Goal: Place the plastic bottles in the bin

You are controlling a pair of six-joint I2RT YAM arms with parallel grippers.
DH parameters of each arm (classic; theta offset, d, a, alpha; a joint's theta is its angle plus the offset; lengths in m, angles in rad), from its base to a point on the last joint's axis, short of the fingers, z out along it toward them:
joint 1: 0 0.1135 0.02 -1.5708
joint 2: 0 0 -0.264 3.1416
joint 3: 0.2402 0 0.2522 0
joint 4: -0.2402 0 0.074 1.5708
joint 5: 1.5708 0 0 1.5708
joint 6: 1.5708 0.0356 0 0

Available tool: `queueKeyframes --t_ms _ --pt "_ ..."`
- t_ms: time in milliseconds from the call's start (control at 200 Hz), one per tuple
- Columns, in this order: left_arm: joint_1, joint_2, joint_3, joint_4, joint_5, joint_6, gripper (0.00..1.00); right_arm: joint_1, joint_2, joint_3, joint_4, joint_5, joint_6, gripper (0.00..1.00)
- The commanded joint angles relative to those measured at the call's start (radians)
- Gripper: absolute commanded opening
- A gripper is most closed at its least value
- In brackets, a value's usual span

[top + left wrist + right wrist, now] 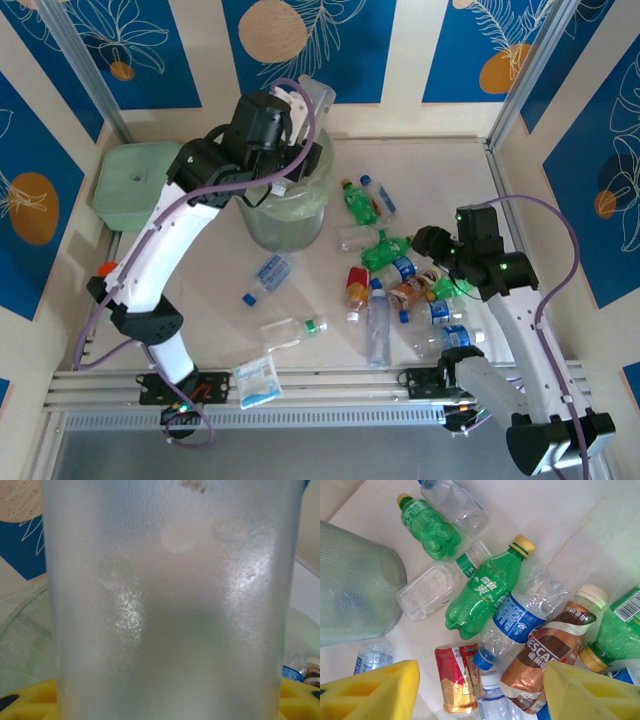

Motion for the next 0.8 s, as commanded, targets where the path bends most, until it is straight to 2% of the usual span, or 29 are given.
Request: queueKeyframes --t_ms 0,365,565,795 --pt "0.05 0.019 0.041 0.013 0.054 -0.003 0.58 -0.003 0.011 -0.016 0.018 -0.037 0.009 0.67" --pt "0.194 0.134 0.008 0.1 0.156 -0.045 0.54 0.006 0.013 -0.063 0.043 -0.046 0.013 0.67" --pt "0.233 0.192 -0.014 0.128 0.184 -0.066 0.54 0.006 0.011 -0.079 0.053 -0.046 0.013 0.67" --pt "0.248 0.219 -0.042 0.15 0.162 -0.038 0.52 0.008 0.01 -0.098 0.06 -0.046 0.013 0.67"
